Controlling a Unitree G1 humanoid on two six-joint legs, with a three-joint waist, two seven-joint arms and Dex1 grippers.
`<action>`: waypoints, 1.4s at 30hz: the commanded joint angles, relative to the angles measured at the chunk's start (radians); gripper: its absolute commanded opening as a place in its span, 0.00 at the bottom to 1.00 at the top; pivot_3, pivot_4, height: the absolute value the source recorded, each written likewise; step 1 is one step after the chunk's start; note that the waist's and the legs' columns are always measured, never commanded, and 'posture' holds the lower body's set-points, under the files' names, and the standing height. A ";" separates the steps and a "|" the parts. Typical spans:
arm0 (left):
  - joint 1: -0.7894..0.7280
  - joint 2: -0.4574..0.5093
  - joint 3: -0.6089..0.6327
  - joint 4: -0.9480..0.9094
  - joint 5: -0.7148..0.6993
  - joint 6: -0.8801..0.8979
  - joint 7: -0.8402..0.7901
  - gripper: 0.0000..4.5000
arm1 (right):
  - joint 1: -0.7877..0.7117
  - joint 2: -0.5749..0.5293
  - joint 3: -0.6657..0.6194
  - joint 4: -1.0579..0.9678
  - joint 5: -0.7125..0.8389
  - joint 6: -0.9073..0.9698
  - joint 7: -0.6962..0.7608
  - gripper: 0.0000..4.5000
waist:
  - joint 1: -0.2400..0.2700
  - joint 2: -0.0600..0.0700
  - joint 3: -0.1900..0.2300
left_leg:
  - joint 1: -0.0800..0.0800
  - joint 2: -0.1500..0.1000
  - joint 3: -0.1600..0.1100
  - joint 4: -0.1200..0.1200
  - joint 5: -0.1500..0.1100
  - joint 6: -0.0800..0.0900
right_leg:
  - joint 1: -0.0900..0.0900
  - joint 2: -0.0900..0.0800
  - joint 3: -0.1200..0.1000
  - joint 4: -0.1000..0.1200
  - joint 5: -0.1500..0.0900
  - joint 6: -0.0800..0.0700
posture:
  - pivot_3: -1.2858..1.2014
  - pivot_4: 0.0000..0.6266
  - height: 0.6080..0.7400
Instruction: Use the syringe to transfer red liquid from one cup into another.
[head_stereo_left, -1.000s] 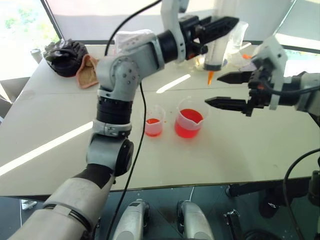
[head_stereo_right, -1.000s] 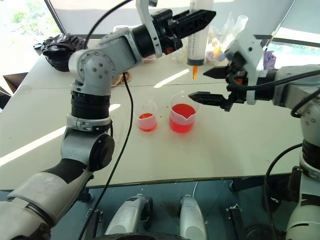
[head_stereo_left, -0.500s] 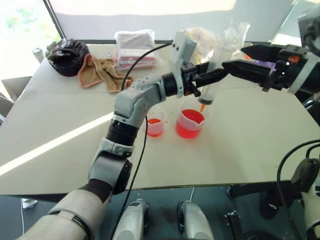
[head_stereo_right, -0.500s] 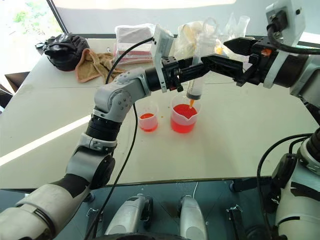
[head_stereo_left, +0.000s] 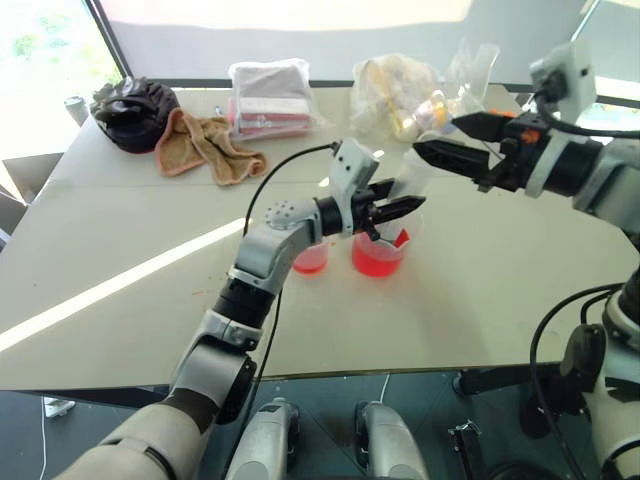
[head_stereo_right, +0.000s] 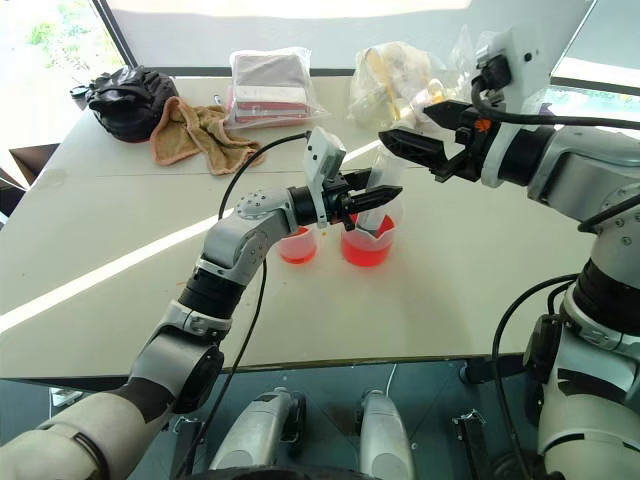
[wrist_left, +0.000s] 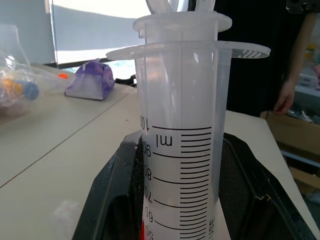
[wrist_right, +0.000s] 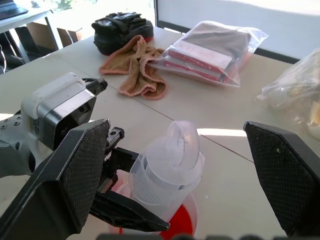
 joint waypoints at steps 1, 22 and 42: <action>-0.012 -0.014 0.011 -0.029 0.006 -0.030 0.011 0.32 | -0.010 -0.005 -0.010 -0.007 0.004 -0.025 -0.016 1.00 | 0.000 0.000 0.000 | 0.000 0.000 0.000 0.000 0.000 0.000 | 0.000 0.000 0.000 0.000 0.000 0.000 | 0.52 0.24 1.00; 0.012 -0.020 0.007 -0.037 0.023 -0.022 0.028 0.32 | -0.029 0.078 0.021 0.053 0.036 0.005 -0.091 0.01 | -0.001 0.000 0.000 | 0.000 0.000 0.000 0.000 0.000 0.000 | 0.000 0.002 0.000 0.000 0.001 0.002 | 0.52 0.24 1.00; 0.056 -0.018 -0.018 0.010 0.049 -0.030 0.022 0.32 | -0.124 0.043 -0.035 0.166 0.050 -0.044 -0.079 0.01 | -0.001 0.000 0.000 | 0.000 0.000 0.000 0.000 0.000 0.000 | 0.000 0.002 0.000 0.000 0.001 0.002 | 0.52 0.24 1.00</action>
